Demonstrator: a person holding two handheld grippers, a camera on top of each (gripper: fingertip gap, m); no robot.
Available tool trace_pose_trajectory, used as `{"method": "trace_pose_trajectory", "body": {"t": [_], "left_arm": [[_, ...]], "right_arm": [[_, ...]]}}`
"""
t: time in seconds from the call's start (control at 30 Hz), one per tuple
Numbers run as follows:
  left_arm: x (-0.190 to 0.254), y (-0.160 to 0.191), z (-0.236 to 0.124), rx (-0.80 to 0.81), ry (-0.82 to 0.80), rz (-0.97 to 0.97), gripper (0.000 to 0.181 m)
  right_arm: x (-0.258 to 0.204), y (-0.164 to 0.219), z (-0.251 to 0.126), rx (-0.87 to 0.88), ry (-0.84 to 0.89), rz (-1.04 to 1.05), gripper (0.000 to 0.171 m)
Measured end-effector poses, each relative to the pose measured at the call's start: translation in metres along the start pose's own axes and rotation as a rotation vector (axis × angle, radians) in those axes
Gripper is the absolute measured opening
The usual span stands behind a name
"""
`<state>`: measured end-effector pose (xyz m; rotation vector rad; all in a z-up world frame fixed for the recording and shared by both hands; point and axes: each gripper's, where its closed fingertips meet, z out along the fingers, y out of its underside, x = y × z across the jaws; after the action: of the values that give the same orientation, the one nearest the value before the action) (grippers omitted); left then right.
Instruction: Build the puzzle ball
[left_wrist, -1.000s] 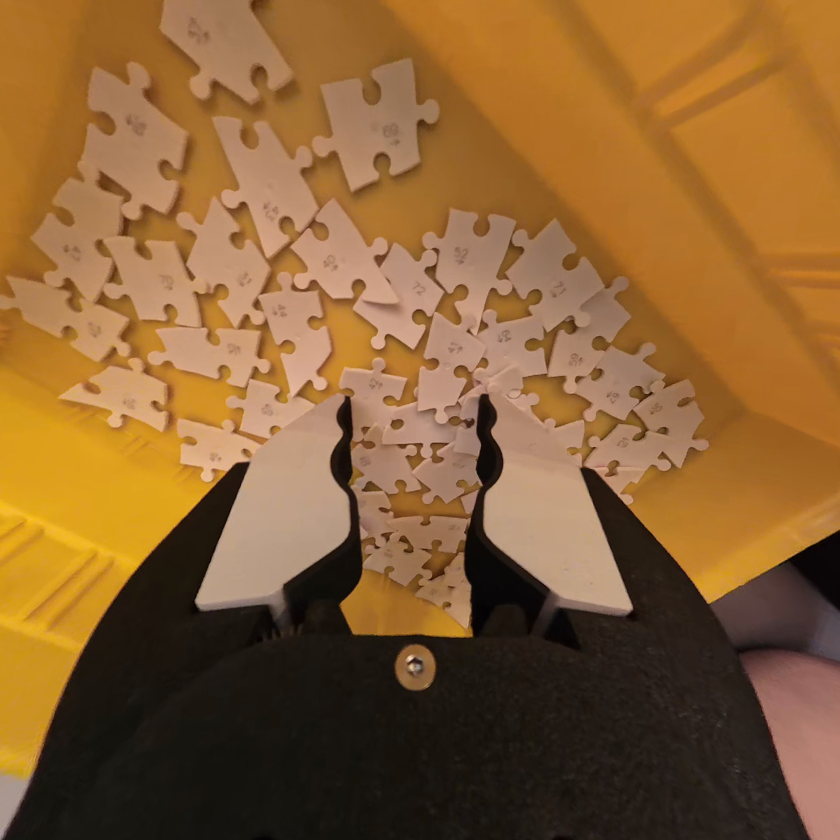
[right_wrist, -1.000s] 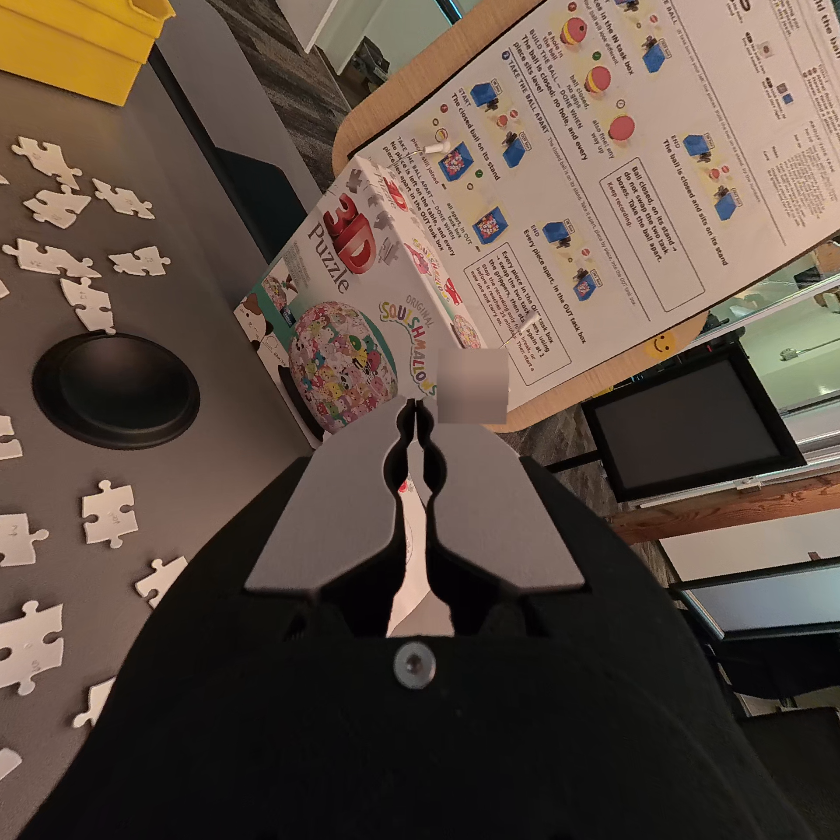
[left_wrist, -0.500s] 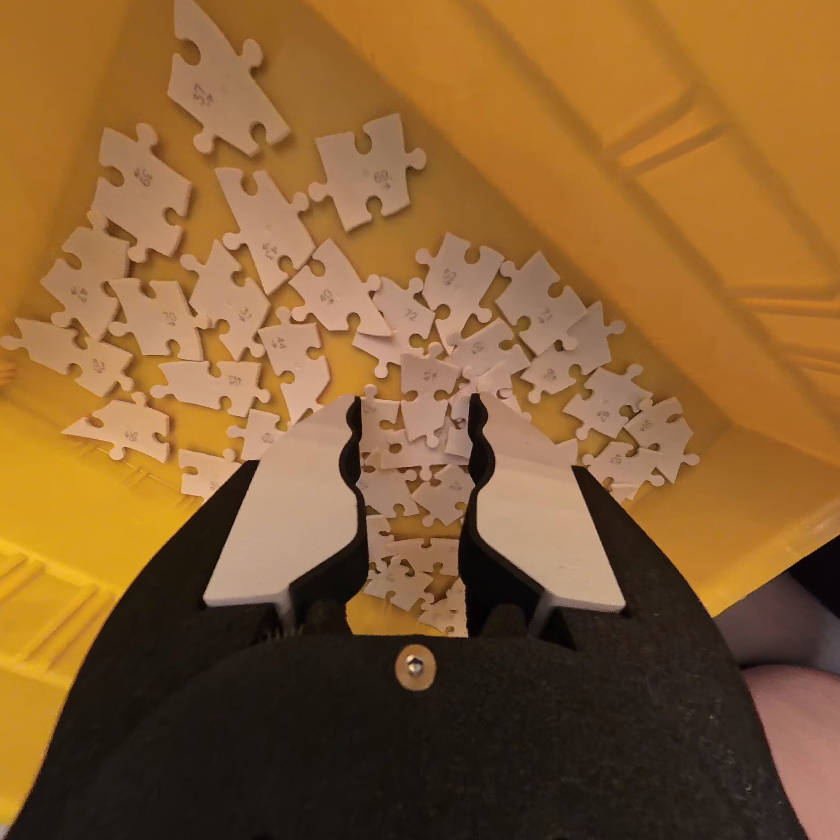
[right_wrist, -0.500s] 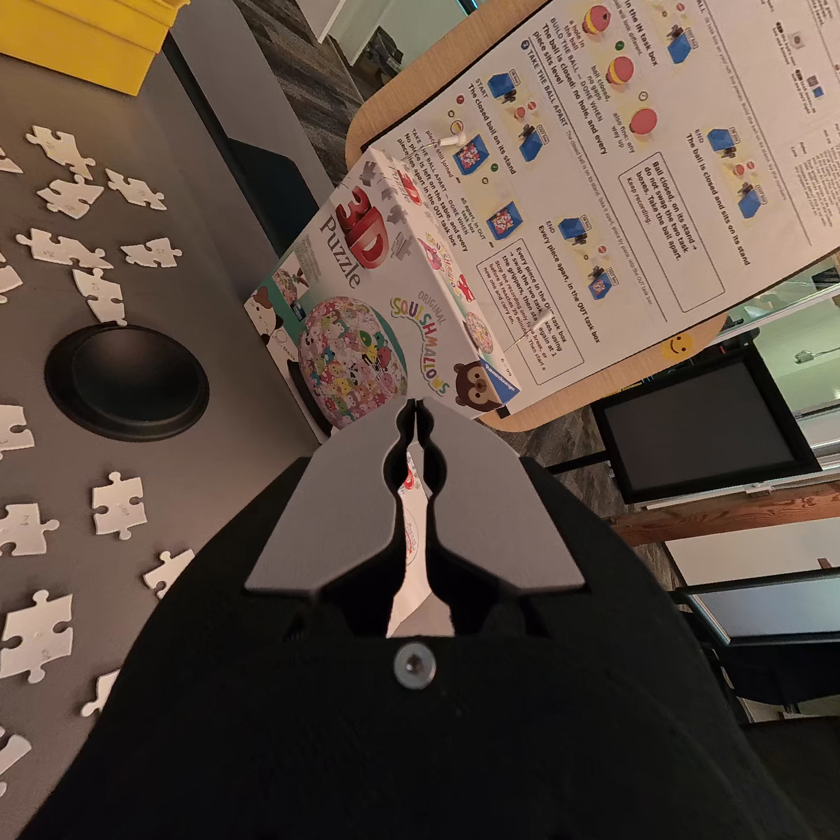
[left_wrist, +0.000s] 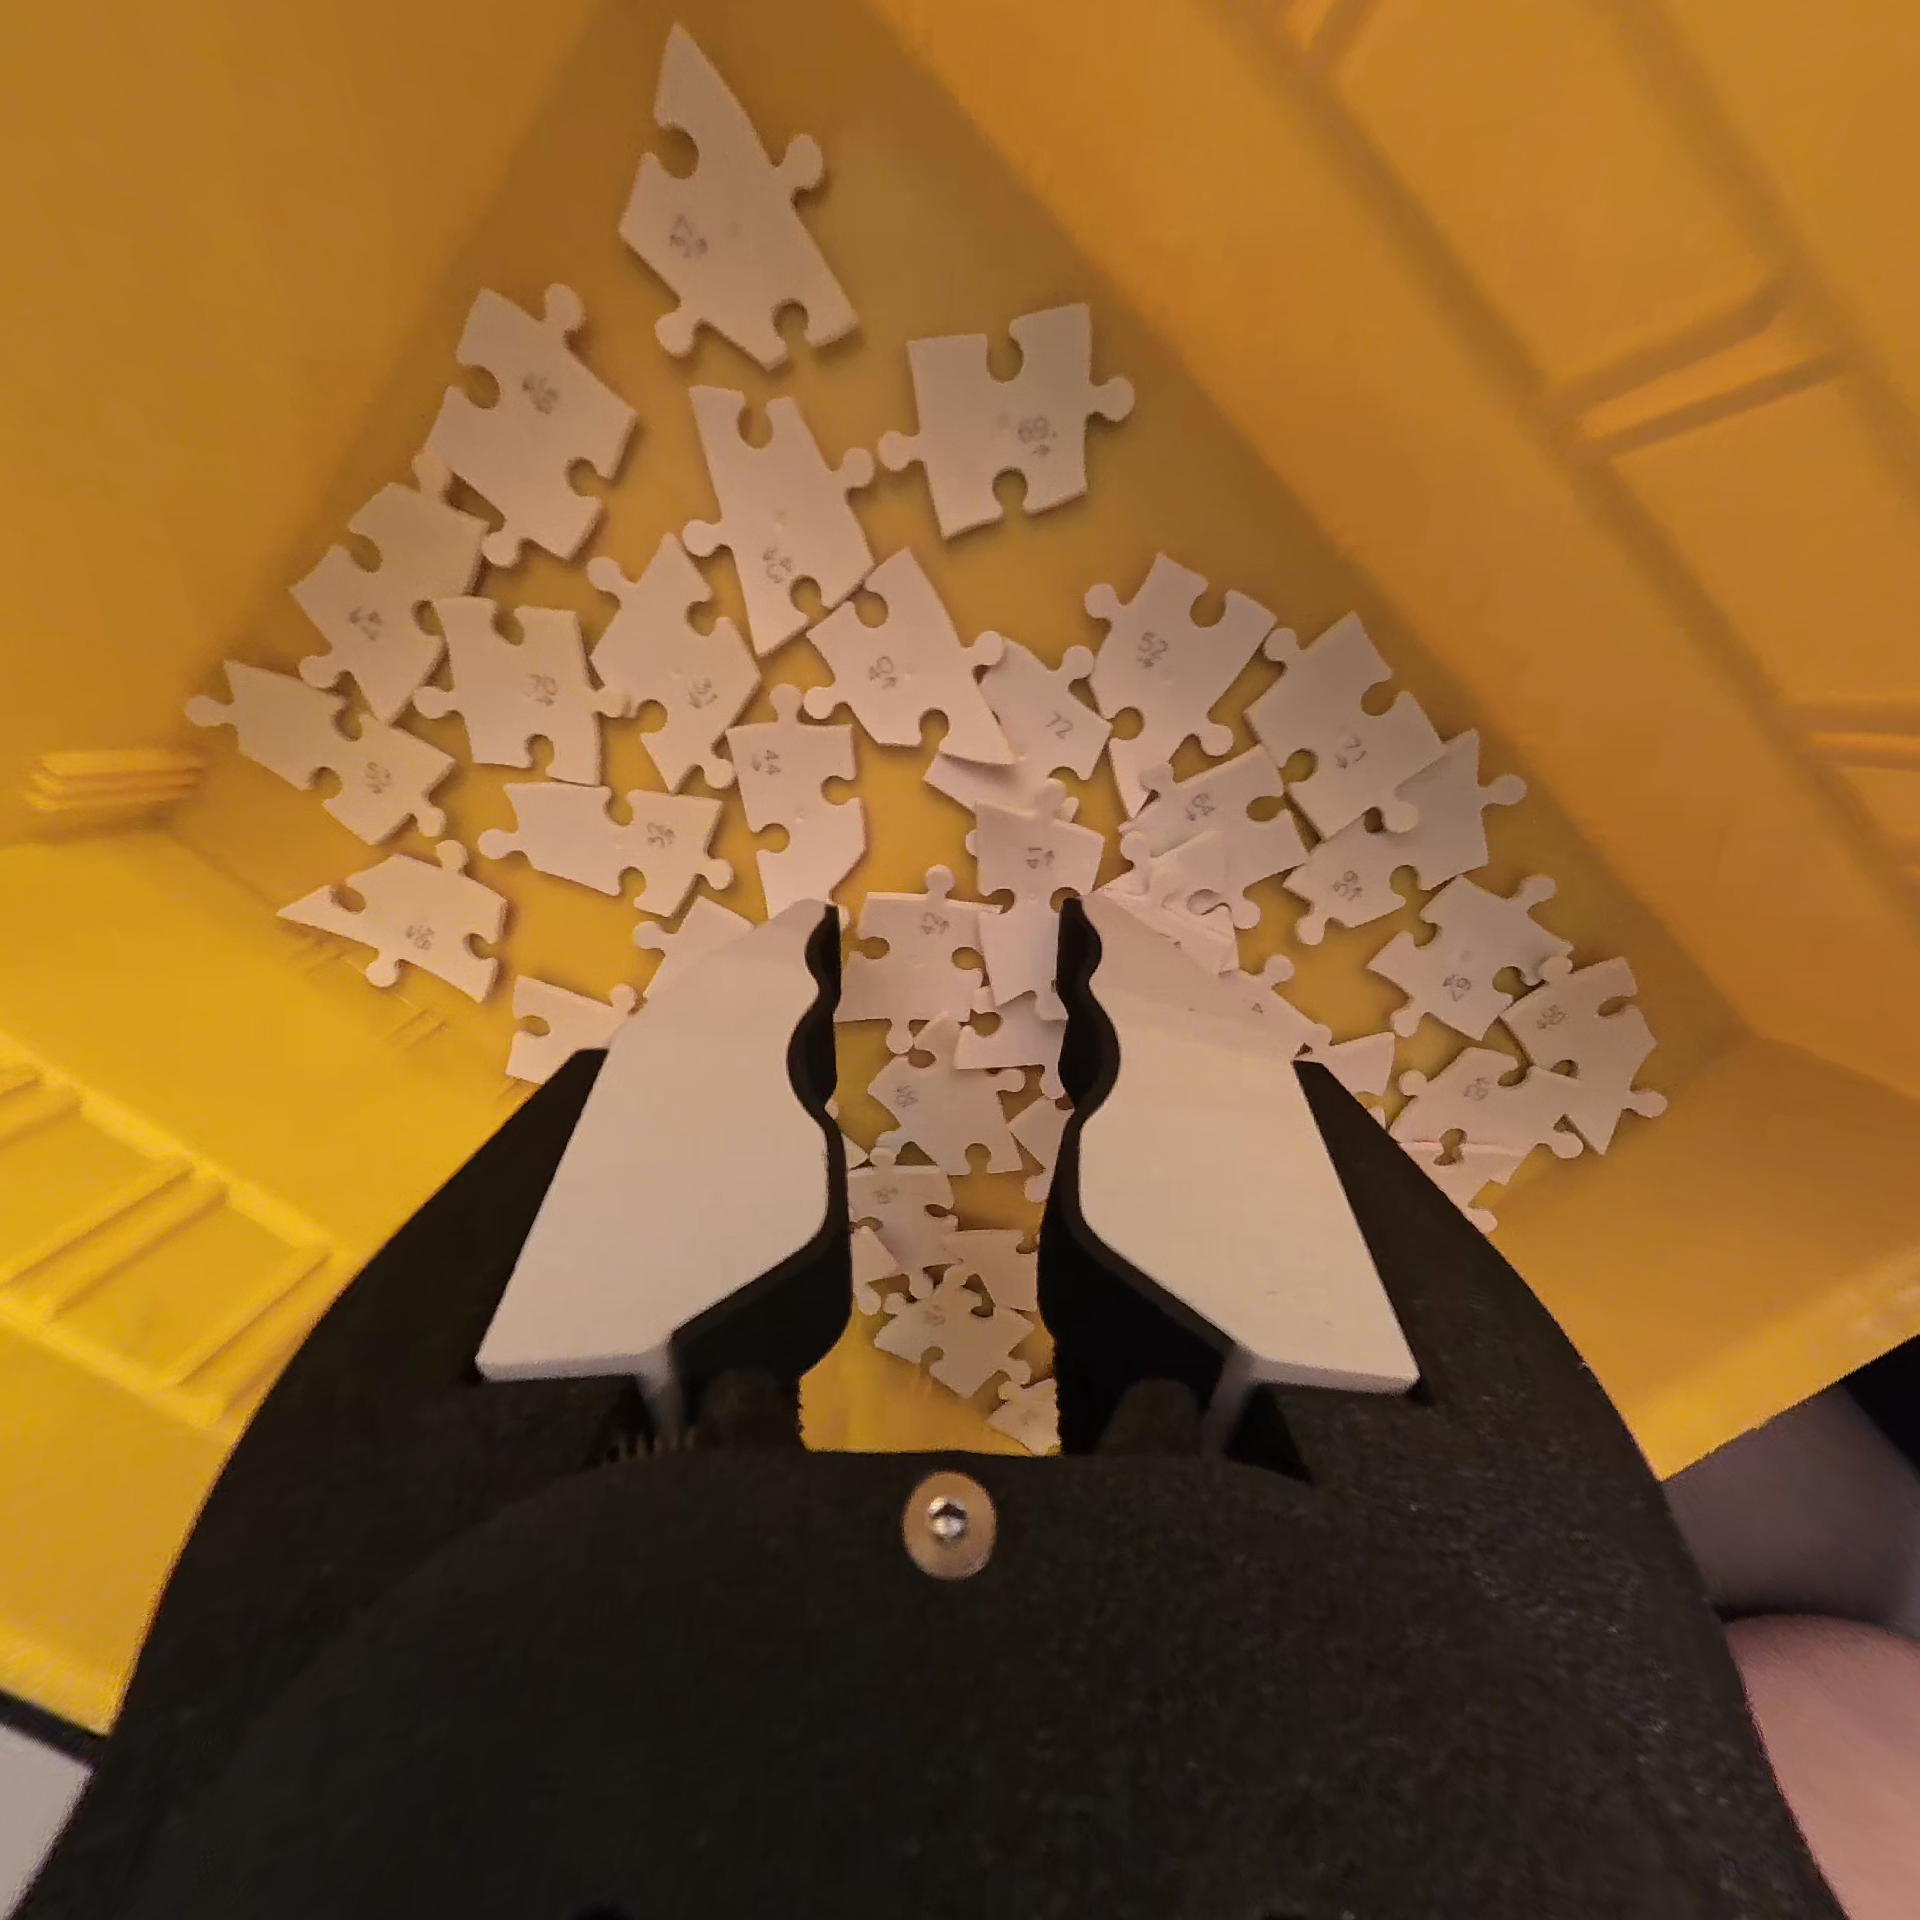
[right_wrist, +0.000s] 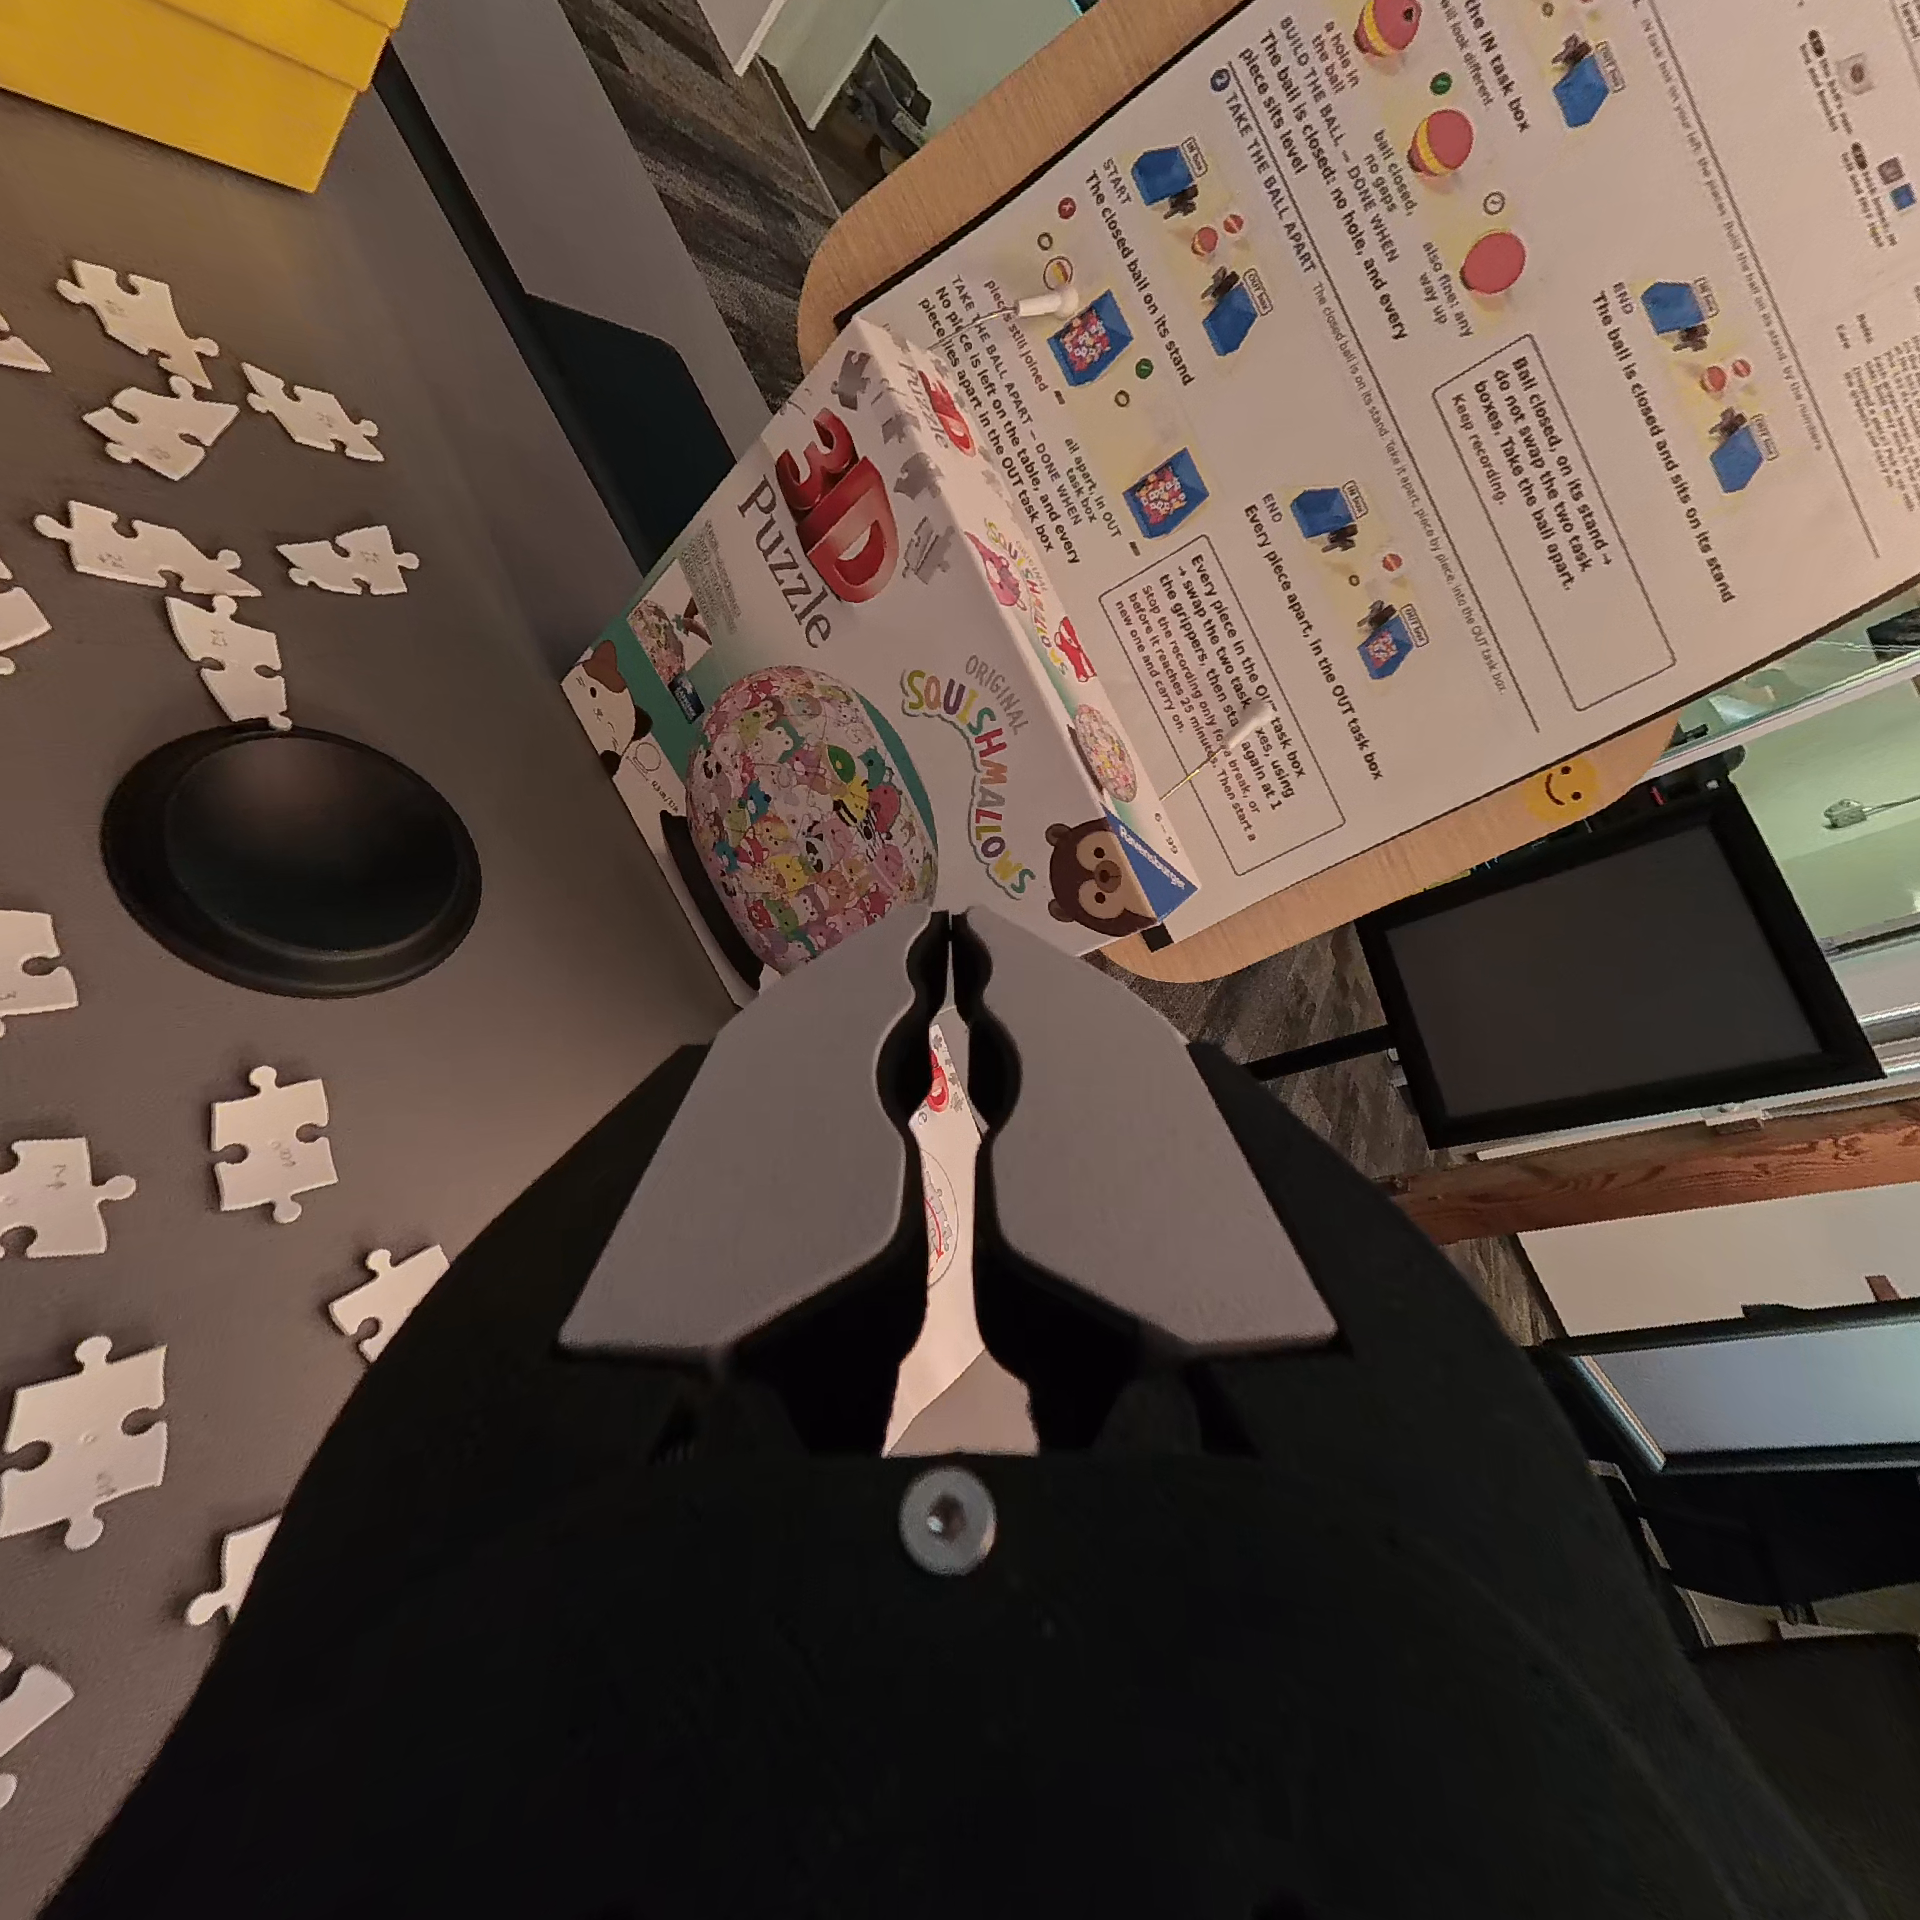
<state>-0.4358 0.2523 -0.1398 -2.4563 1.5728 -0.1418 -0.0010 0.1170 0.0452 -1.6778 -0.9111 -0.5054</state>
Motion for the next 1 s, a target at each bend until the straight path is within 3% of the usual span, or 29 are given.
{"method": "trace_pose_trajectory", "body": {"t": [0.17,0.6,0.8,1.0], "left_arm": [[-0.003,0.005,0.005,-0.045,-0.028,0.01,0.039],[-0.016,-0.011,0.0,0.019,-0.109,-0.02,0.039],[0.023,0.005,-0.013,-0.005,0.073,0.062,0.046],[0.032,0.004,-0.001,-0.036,0.088,0.138,0.052]], "right_arm": [[0.0,0.0,0.0,0.001,0.001,0.0,0.001],[-0.002,0.001,0.001,-0.004,-0.007,-0.005,0.001],[-0.002,0.001,0.001,-0.005,-0.011,-0.005,0.001],[-0.004,0.001,0.002,-0.006,-0.017,-0.008,0.001]]}}
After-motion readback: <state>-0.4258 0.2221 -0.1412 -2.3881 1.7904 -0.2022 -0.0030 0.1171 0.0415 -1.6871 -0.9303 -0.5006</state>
